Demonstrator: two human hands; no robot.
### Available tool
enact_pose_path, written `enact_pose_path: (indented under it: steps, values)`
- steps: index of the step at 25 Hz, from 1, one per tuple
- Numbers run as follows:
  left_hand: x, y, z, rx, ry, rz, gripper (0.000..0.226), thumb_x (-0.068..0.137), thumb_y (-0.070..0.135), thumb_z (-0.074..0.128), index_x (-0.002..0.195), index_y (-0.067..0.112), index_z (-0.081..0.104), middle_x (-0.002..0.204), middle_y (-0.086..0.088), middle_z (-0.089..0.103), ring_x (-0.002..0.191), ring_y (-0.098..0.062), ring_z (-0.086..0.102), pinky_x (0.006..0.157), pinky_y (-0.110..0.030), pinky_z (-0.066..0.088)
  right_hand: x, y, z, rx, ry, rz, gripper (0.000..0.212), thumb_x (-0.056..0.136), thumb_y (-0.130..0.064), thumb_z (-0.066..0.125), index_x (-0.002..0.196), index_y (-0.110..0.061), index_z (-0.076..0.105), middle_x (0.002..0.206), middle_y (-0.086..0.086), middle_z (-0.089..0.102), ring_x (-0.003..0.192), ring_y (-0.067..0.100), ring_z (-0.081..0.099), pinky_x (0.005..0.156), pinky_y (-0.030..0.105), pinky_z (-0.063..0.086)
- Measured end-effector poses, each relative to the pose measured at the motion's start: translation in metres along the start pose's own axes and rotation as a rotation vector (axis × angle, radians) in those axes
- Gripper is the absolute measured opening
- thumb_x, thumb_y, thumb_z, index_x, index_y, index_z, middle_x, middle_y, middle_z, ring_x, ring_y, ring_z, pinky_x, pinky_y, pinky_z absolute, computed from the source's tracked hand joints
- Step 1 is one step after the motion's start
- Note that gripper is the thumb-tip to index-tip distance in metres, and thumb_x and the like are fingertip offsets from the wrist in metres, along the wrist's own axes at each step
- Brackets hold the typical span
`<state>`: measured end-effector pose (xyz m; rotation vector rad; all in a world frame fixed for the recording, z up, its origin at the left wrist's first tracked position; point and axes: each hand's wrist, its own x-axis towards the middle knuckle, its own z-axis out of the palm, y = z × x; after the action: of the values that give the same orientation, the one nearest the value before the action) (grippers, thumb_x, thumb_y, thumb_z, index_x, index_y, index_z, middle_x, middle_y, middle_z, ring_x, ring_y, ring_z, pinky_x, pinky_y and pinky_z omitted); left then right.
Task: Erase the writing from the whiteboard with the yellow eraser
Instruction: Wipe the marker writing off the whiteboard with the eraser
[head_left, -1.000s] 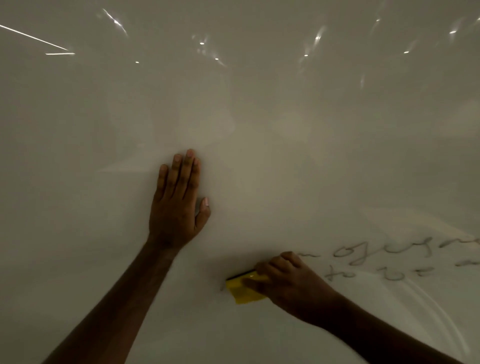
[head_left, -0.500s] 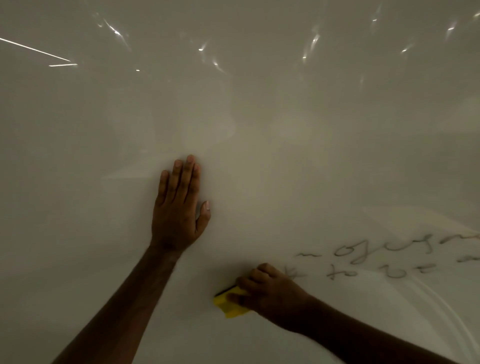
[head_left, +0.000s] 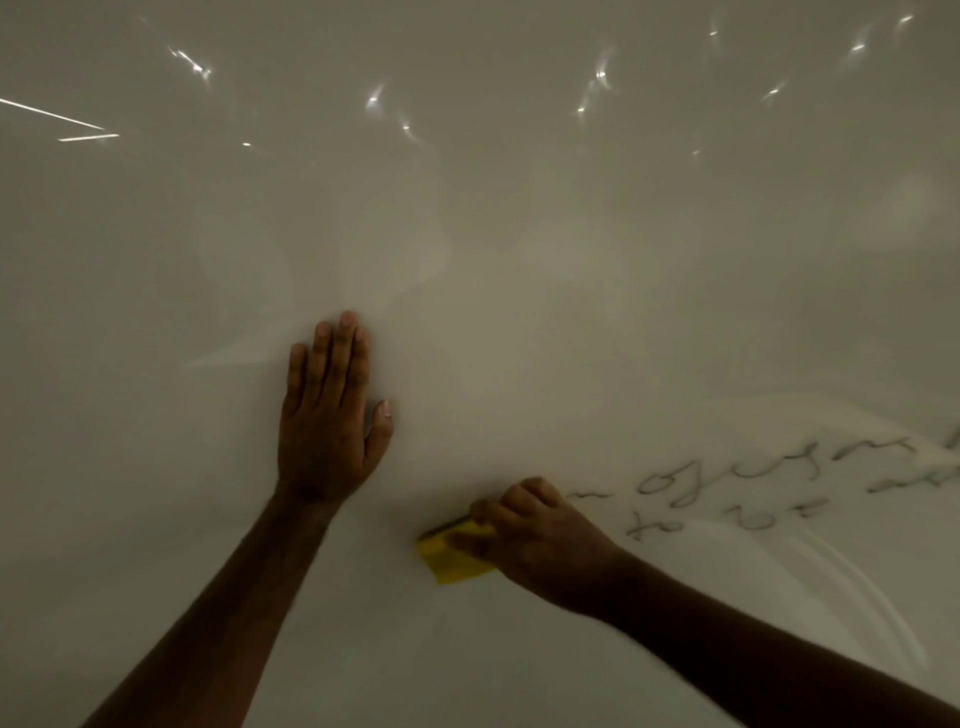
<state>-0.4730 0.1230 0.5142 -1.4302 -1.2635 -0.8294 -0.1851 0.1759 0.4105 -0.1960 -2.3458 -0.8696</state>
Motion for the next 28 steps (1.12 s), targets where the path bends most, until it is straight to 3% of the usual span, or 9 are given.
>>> enact_pose_path:
  steps: [2, 5, 9, 12, 15, 19, 25, 28]
  values:
    - [0.0, 0.0, 0.0, -0.005, -0.002, -0.003, 0.074, 0.108, 0.037, 0.038, 0.17, -0.001, 0.021, 0.178, -0.02, 0.018, 0.168, -0.031, 0.007, 0.137, -0.054, 0.009, -0.036, 0.005, 0.002, -0.024, -0.051, -0.071, 0.043, 0.098, -0.028, 0.059, 0.139, -0.041, 0.057, 0.131, -0.005, 0.061, 0.098, 0.019, 0.063, 0.097, 0.038, 0.04]
    - [0.0, 0.002, 0.0, -0.005, -0.004, -0.004, 0.074, 0.11, 0.04, 0.034, 0.17, 0.0, 0.019, 0.178, -0.022, 0.018, 0.168, -0.032, 0.008, 0.136, -0.054, 0.01, -0.06, 0.035, -0.027, -0.043, 0.003, -0.037, 0.042, 0.099, -0.027, 0.062, 0.139, -0.039, 0.06, 0.129, -0.002, 0.064, 0.098, 0.021, 0.063, 0.095, 0.039, 0.043]
    - [-0.004, 0.015, 0.001, -0.028, -0.011, -0.095, 0.076, 0.109, 0.04, 0.036, 0.171, 0.002, 0.012, 0.178, -0.023, 0.017, 0.169, -0.031, 0.004, 0.137, -0.053, 0.006, -0.018, 0.083, -0.079, -0.048, 0.155, 0.139, 0.046, 0.101, -0.033, 0.063, 0.146, -0.033, 0.056, 0.128, 0.006, 0.065, 0.094, 0.028, 0.058, 0.087, 0.042, 0.046]
    - [-0.012, 0.033, 0.001, -0.048, -0.029, -0.173, 0.081, 0.106, 0.039, 0.041, 0.17, -0.002, 0.012, 0.178, -0.026, 0.016, 0.167, -0.039, 0.008, 0.137, -0.052, 0.004, 0.006, 0.083, -0.076, -0.043, 0.182, 0.198, 0.05, 0.102, -0.036, 0.06, 0.151, -0.034, 0.051, 0.129, 0.006, 0.063, 0.095, 0.028, 0.056, 0.086, 0.043, 0.045]
    - [-0.024, 0.041, 0.001, -0.059, -0.054, -0.191, 0.082, 0.105, 0.038, 0.043, 0.17, -0.005, 0.013, 0.178, -0.026, 0.014, 0.168, -0.036, 0.003, 0.137, -0.051, 0.004, -0.022, 0.05, -0.038, -0.057, 0.1, 0.046, 0.042, 0.104, -0.032, 0.059, 0.146, -0.035, 0.057, 0.13, 0.004, 0.065, 0.095, 0.026, 0.059, 0.09, 0.042, 0.044]
    - [-0.031, 0.041, -0.002, -0.057, -0.104, -0.167, 0.084, 0.106, 0.039, 0.042, 0.17, -0.003, 0.008, 0.179, -0.025, 0.008, 0.168, -0.034, -0.002, 0.137, -0.05, 0.003, -0.086, 0.054, -0.031, -0.093, -0.009, -0.116, 0.05, 0.098, -0.024, 0.066, 0.145, -0.034, 0.057, 0.134, 0.002, 0.063, 0.101, 0.024, 0.067, 0.099, 0.042, 0.044]
    - [-0.02, 0.049, -0.001, -0.012, -0.11, -0.157, 0.089, 0.104, 0.042, 0.043, 0.169, -0.006, 0.005, 0.177, -0.032, 0.009, 0.167, -0.039, -0.003, 0.137, -0.052, 0.001, -0.045, 0.117, -0.096, -0.16, 0.185, 0.1, 0.048, 0.104, -0.031, 0.062, 0.151, -0.032, 0.054, 0.129, 0.007, 0.066, 0.096, 0.028, 0.063, 0.091, 0.044, 0.046]
    - [-0.011, 0.063, 0.002, -0.027, -0.082, -0.201, 0.089, 0.104, 0.04, 0.044, 0.168, -0.01, 0.007, 0.176, -0.033, 0.009, 0.166, -0.044, 0.0, 0.137, -0.053, 0.001, -0.036, 0.112, -0.089, -0.147, 0.183, 0.128, 0.048, 0.104, -0.03, 0.061, 0.152, -0.033, 0.053, 0.131, 0.007, 0.065, 0.097, 0.028, 0.061, 0.092, 0.044, 0.045]
